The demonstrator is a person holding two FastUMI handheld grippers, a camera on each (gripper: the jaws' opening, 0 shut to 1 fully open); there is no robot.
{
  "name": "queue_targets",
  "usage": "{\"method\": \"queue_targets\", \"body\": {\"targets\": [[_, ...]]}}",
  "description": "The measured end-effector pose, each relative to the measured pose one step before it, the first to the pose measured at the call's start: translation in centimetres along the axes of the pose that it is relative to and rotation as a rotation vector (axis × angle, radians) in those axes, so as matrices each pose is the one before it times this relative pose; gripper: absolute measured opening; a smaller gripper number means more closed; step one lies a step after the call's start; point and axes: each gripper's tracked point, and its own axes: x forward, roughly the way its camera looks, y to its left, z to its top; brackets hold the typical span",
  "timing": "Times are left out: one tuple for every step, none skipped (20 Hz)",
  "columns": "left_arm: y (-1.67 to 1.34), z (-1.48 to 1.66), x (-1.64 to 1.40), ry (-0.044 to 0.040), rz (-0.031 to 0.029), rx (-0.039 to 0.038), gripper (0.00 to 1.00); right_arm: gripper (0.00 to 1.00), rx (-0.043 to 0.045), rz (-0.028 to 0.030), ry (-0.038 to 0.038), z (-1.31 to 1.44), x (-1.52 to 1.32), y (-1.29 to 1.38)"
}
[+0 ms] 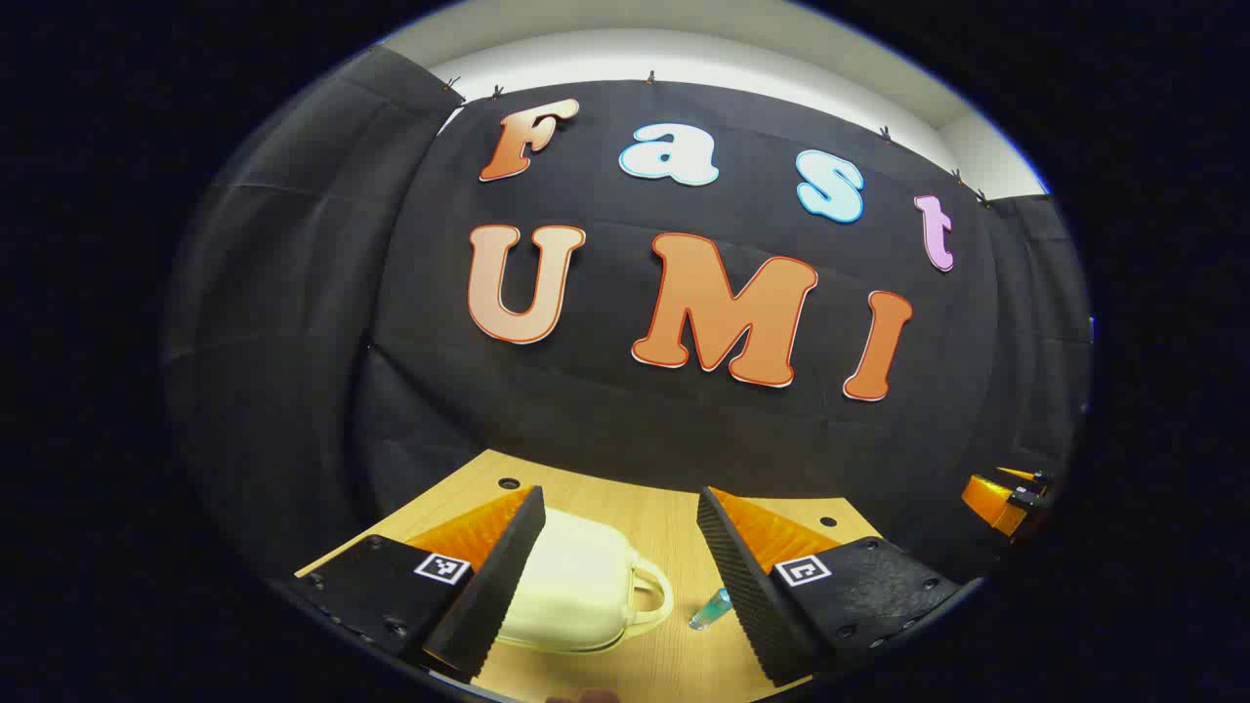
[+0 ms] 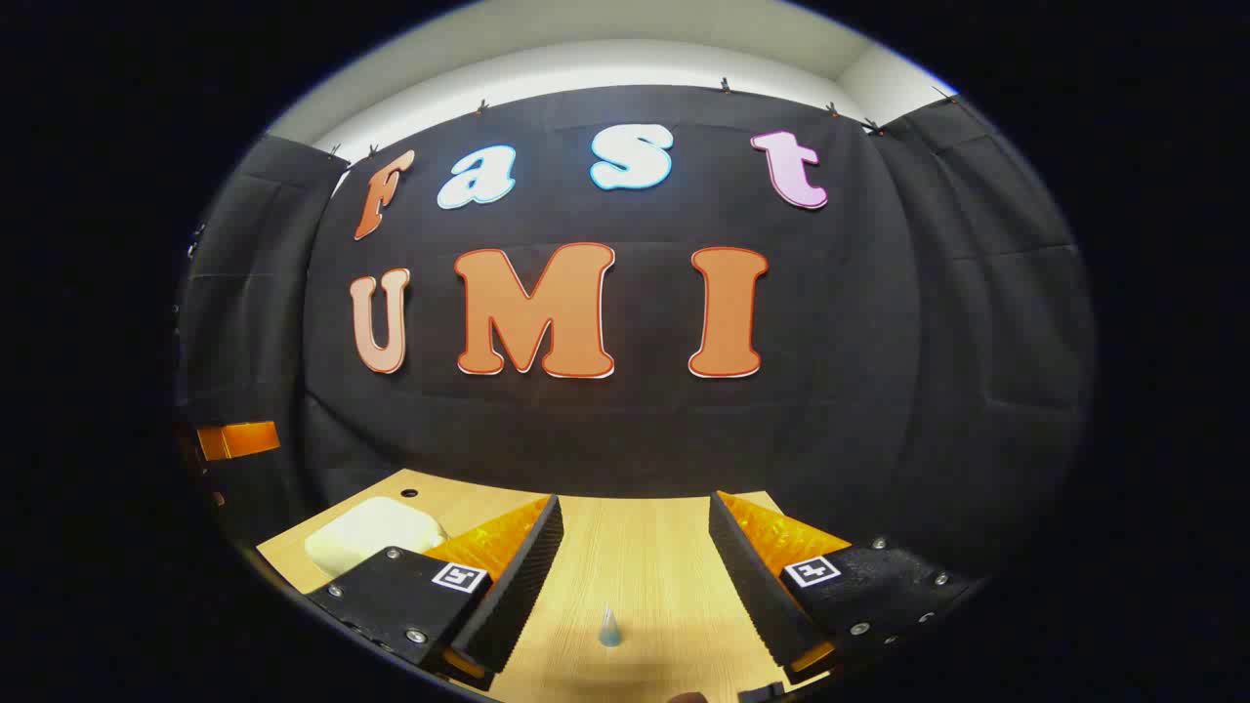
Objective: First open the suitcase, pack the skin care products into it, and then close the suitcase.
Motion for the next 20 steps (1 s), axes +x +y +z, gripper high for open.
{"method": "queue_targets", "body": {"targets": [[-0.573,0.221,-0.152,-0.00973,0.01452,0.00657,0.98,0.95,0.00342,0.02628,0.00512,-0.203,0.564,-0.209],[-0.619,0.228,-0.296,-0.01190,0.01751,0.00583,0.98,0.95,0.00350,0.02581,0.00516,-0.168,0.533,-0.056],[-0.733,0.373,-0.188,-0.01060,0.01317,0.00224,0.98,0.95,0.00161,0.02152,0.00247,-0.150,0.442,-0.161],[-0.884,0.181,-0.365,-0.00634,0.00367,-0.00132,0.97,0.95,-0.00495,0.01726,0.00106,-0.126,0.436,-0.180],[-1.039,-0.097,-0.375,-0.00088,-0.00855,-0.00456,0.97,0.95,-0.01075,0.01363,0.00050,-0.251,0.238,-0.297],[-1.014,-0.187,-0.210,0.00157,-0.01014,-0.00628,0.95,0.95,-0.01281,0.01796,-0.00007,-0.132,0.277,-0.019],[-0.750,0.043,-0.162,-0.00309,-0.00532,-0.00774,0.97,0.95,-0.00874,0.01927,-0.00038,-0.213,0.258,0.083],[-0.416,0.263,-0.320,-0.01546,0.00407,-0.00649,0.97,0.95,-0.00223,0.01703,0.00168,-0.106,0.075,0.038],[-0.630,0.709,-0.087,-0.02657,-0.01498,0.00283,0.97,0.95,0.00003,0.00858,0.00015,-0.022,0.071,-0.147],[-0.878,0.441,-0.098,-0.01656,-0.02138,0.01701,0.97,0.95,0.00441,-0.00337,-0.00052,0.075,-0.022,-0.347],[-0.308,0.311,0.421,-0.00793,-0.00658,0.02041,0.97,0.95,0.00612,-0.00659,0.00373,-0.069,-0.074,-0.307],[-0.248,-0.047,0.687,0.00236,-0.01525,0.01355,0.97,0.95,0.00629,-0.01205,0.00601,-0.114,-0.155,-0.344],[-0.442,0.014,0.725,0.00867,-0.01871,0.00033,0.97,0.95,0.00535,-0.01664,0.00176,-0.008,-0.219,-0.348],[-0.599,-0.328,0.704,0.00894,-0.02349,-0.01002,0.97,0.95,0.00075,-0.02084,-0.00024,0.082,-0.302,-0.345],[-0.481,-0.186,0.606,0.00808,-0.02214,-0.01084,0.98,0.95,-0.00454,-0.02302,0.00013,0.040,-0.313,-0.332],[-0.143,0.014,0.508,0.00419,-0.01644,-0.00137,0.97,0.95,-0.00470,-0.01924,-0.00309,0.138,-0.259,-0.347],[0.139,0.121,0.558,-0.00259,-0.00322,0.01129,0.97,0.95,-0.00074,-0.01734,-0.00234,0.056,-0.177,-0.323],[0.289,-0.024,0.439,-0.00172,0.00361,0.02371,0.97,0.95,0.00348,-0.01703,0.00075,-0.038,-0.141,-0.300],[0.331,-0.275,0.480,0.00614,0.00042,0.02819,0.97,0.95,0.00673,-0.01446,0.00476,-0.271,-0.033,-0.196],[0.185,-0.571,0.195,0.00574,0.00067,0.02529,0.97,0.95,0.00639,-0.01109,0.00861,-0.340,-0.063,-0.095]]}}
